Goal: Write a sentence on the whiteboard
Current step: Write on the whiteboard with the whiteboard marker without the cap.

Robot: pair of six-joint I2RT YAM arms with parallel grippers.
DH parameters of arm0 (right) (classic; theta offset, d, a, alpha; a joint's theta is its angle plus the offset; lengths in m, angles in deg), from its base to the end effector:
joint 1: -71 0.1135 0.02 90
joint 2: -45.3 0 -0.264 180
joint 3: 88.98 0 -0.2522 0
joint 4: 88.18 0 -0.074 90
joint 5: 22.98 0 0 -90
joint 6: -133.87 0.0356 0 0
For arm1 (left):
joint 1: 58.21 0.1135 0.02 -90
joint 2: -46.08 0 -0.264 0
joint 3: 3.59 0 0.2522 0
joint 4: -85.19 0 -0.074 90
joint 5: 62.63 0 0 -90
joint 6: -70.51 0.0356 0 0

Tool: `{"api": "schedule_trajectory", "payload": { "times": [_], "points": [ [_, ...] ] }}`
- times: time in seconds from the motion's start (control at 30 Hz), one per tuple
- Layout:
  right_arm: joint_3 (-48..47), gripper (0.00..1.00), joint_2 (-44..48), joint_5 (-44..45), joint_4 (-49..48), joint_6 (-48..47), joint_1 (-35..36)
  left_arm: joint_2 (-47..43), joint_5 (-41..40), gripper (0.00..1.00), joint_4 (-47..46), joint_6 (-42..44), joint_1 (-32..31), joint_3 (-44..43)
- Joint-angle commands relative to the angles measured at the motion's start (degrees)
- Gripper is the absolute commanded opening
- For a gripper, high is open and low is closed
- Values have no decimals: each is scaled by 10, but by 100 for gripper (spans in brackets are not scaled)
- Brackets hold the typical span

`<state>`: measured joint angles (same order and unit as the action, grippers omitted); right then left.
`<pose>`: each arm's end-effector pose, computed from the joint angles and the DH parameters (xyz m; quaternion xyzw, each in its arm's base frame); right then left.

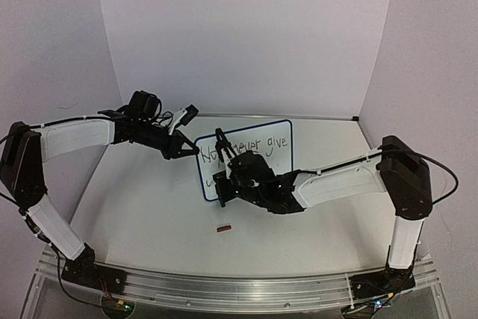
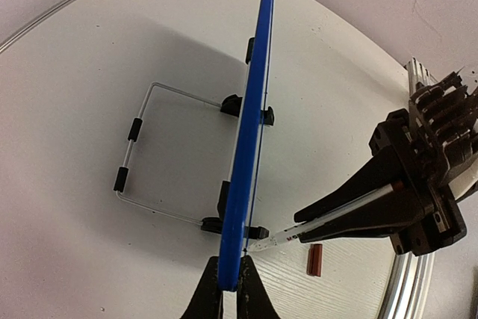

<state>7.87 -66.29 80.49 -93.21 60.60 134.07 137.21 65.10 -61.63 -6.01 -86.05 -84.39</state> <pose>0.2060 0.3873 0.1957 -0.2674 0.7885 0.2745 0.4811 0.2970 -0.1815 0.2619 0.4262 0.7685 -0.3414 0.3334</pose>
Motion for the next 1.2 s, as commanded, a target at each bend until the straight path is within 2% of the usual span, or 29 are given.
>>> {"api": "schedule_trajectory", "payload": {
  "times": [0.0,1.17],
  "points": [
    [-2,0,43,38,-25,-11,-5,5,-34,0,26,24,-4,-4],
    [16,0,37,44,-14,7,-4,7,-37,0,27,25,-4,-4]
  ]
}}
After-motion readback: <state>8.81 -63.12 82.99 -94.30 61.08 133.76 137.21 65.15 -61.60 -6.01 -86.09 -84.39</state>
